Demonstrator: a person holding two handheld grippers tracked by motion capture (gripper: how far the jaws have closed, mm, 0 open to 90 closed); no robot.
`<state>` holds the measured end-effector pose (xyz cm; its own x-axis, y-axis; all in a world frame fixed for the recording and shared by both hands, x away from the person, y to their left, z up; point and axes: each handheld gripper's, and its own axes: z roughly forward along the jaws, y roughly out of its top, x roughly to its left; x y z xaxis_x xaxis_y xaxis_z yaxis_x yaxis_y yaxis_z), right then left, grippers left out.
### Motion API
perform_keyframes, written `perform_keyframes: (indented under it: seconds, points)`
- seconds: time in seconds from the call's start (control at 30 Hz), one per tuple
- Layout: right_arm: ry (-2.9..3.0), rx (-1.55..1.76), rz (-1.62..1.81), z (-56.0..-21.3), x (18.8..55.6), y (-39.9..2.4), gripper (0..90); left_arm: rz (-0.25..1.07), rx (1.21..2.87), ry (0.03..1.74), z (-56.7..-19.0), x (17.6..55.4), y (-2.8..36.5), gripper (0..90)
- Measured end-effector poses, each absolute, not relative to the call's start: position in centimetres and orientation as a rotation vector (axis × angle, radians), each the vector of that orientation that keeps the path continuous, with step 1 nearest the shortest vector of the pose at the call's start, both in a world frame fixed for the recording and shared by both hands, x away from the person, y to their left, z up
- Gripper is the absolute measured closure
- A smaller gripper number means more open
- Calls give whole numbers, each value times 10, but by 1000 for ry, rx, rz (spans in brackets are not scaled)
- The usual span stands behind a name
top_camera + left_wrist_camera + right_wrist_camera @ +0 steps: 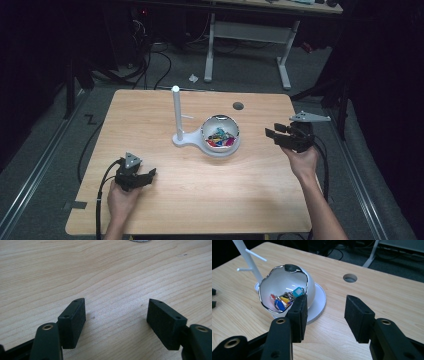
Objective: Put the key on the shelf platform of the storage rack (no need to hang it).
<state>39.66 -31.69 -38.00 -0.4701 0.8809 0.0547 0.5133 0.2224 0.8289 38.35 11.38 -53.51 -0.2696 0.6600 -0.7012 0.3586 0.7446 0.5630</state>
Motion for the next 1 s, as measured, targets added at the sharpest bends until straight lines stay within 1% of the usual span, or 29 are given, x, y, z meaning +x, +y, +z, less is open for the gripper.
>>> perform_keyframes:
  seconds: [0.17, 0.6, 1.0]
  points:
    - [2045, 1286, 1173, -378, 386, -324, 533, 356, 783, 1886, -535, 384, 114, 318]
    - [2001, 1333, 1183, -396, 362, -339, 530, 356, 777, 1889, -535, 384, 113, 317]
    - [1965, 1351, 1222, -413, 347, -341, 531, 357, 781, 1887, -535, 384, 114, 317]
